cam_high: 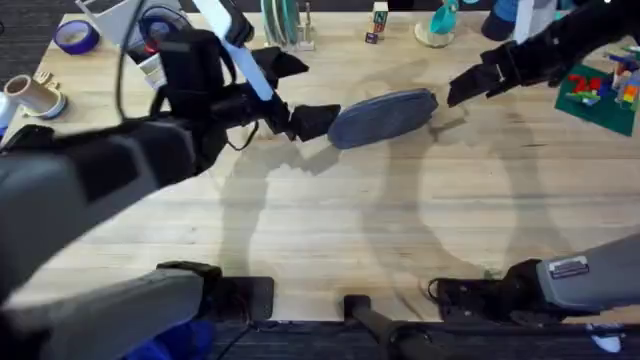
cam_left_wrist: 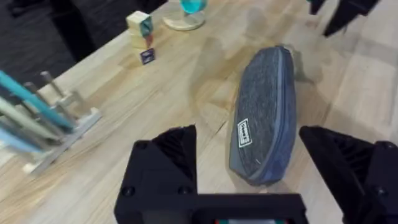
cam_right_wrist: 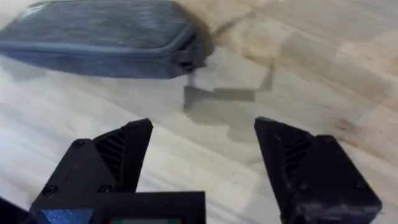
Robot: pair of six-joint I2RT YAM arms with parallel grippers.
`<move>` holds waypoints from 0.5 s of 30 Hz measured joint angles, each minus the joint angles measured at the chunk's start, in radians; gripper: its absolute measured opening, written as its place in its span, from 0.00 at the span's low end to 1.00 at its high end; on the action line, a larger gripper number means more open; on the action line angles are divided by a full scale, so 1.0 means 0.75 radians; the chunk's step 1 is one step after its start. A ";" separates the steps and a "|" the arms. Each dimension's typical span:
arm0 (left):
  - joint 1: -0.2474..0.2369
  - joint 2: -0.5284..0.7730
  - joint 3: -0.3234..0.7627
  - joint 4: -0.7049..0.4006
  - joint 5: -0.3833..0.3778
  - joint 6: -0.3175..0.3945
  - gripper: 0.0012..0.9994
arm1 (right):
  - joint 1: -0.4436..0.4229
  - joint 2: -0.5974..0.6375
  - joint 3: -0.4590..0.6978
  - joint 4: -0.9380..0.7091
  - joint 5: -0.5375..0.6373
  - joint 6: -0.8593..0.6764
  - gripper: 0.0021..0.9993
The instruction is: Unzip the bag, pick up the pens from the table one at a time and place them inside, then zip the bag closed.
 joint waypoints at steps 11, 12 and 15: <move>0.000 -0.600 -0.001 -0.488 -0.279 -0.118 1.00 | 0.108 -0.307 0.000 -0.191 0.005 0.095 1.00; 0.000 -0.646 -0.001 -0.533 -0.290 -0.134 1.00 | 0.112 -0.334 0.000 -0.220 0.005 0.097 1.00; 0.000 -0.772 -0.001 -0.665 -0.350 -0.206 1.00 | 0.122 -0.389 0.000 -0.302 0.005 0.104 1.00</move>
